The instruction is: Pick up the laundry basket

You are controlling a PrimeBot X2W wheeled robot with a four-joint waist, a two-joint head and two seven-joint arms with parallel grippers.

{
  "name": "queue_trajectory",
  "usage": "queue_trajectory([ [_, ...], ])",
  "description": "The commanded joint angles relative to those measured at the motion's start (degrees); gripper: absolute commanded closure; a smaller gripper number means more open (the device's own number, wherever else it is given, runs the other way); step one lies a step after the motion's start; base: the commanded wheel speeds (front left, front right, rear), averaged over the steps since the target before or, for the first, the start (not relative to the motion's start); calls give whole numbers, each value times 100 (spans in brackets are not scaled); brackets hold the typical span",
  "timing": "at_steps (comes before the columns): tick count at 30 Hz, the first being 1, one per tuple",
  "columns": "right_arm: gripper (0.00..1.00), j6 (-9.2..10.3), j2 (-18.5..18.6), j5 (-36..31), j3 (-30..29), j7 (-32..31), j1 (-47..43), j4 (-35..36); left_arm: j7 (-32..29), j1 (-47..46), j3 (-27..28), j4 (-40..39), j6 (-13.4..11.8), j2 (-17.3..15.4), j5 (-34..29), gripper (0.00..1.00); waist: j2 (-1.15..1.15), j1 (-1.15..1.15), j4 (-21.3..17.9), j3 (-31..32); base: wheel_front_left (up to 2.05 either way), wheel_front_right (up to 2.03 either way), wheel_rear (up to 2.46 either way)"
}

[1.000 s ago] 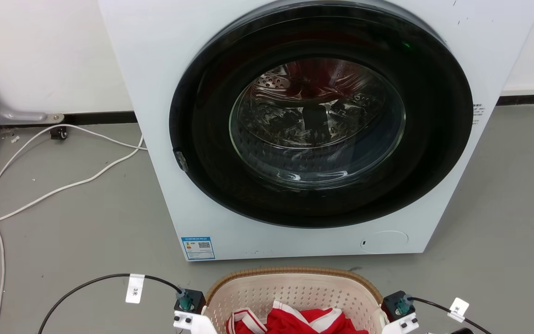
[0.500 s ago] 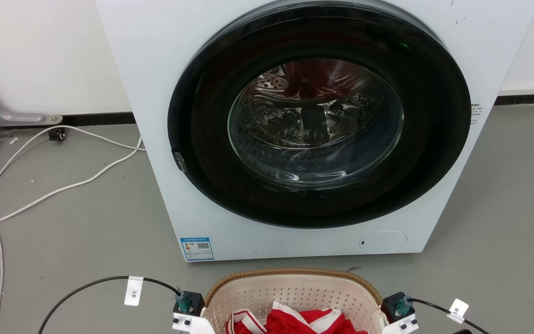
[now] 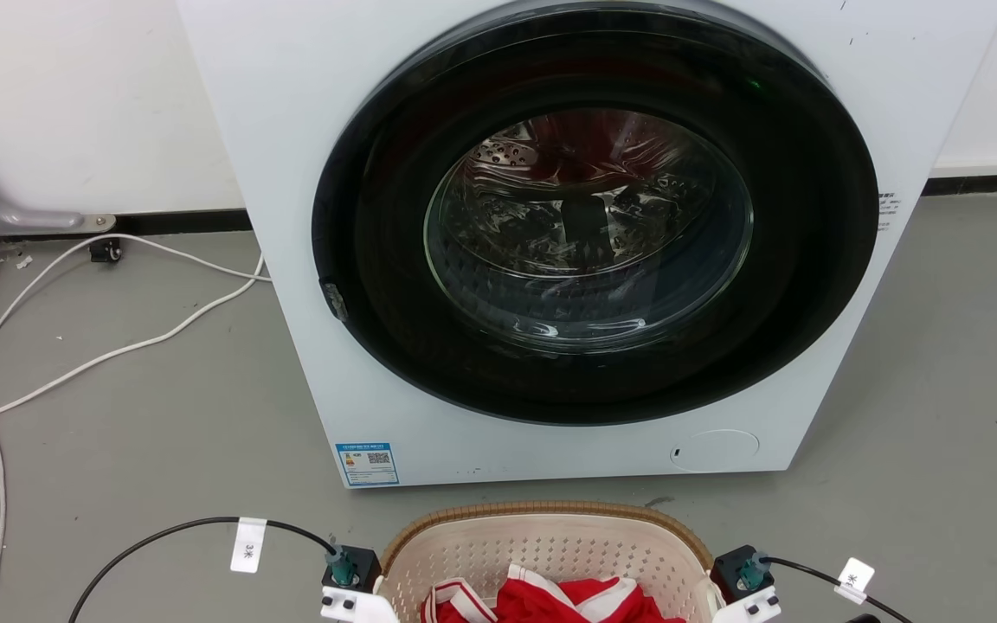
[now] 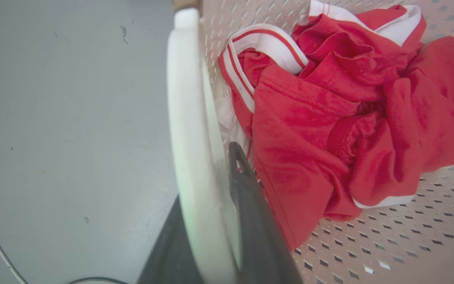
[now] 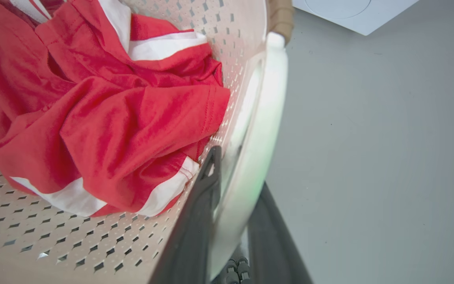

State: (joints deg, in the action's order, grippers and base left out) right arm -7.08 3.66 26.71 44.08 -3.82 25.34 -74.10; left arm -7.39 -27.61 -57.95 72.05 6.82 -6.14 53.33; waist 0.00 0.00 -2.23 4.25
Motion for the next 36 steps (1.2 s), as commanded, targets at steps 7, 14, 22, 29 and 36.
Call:
queue_trajectory([
  [7,100,-74,-128,20,60,20,28,55,45,-80,-122,-79,112,127,97,100,0,0,-5,2,0,0,0],
  [14,100,-74,-127,34,63,11,23,55,81,-72,-208,-67,112,100,166,100,0,0,-22,2,0,0,0],
  [22,100,-74,-127,29,58,-2,21,54,101,-102,-298,-53,112,98,258,100,0,0,-17,-1,0,0,0],
  [29,100,-74,-126,30,50,-2,9,54,121,-107,-378,-43,112,106,327,100,0,0,-8,2,0,0,0],
  [36,100,-74,-128,29,57,5,-12,54,142,-116,-450,-28,112,99,388,100,0,0,8,10,0,0,0],
])
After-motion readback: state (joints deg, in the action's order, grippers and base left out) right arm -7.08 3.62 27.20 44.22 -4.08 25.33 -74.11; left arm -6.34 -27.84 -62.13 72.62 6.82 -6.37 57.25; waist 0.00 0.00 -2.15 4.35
